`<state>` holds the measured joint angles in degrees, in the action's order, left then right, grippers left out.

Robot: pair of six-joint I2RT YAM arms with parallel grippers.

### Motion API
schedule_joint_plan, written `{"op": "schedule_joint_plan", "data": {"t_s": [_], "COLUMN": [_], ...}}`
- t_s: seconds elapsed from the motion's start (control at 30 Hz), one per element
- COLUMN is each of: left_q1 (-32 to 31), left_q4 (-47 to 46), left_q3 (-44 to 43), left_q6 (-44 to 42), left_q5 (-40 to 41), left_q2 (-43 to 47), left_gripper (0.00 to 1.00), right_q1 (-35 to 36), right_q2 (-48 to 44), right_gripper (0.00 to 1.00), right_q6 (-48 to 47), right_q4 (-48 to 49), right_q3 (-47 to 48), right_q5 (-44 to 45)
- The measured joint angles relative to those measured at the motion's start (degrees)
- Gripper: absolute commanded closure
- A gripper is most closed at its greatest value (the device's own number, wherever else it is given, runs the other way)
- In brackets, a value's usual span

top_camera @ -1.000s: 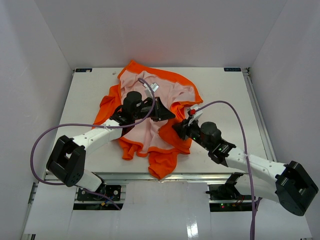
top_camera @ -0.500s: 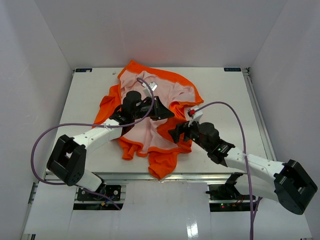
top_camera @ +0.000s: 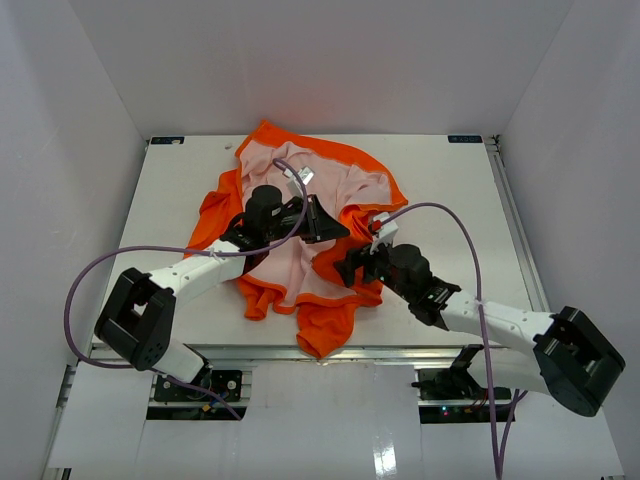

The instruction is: Zip up the jacket

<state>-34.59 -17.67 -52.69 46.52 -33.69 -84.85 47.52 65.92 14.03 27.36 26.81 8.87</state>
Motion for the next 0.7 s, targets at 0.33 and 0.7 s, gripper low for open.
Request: {"op": "schedule_joint_plan", "data": {"t_s": [0.33,0.7], "left_q1": [0.0,0.0], "left_q4": [-2.1,-4.1], "left_q3": [0.4,0.7], "left_q6": [2.4,2.5], "left_q5": [-1.2,-1.3], "left_q2": [-0.1,-0.1], "left_gripper": [1.0,0.82], "right_q1": [0.1,0.1], "right_q2": [3.8,-1.1], "right_gripper": [0.79,0.92], "right_q6": [-0.7,-1.4], "right_q4": [2.1,2.0], "right_q3": [0.5,-0.6], "right_q5": [2.3,1.1]}}
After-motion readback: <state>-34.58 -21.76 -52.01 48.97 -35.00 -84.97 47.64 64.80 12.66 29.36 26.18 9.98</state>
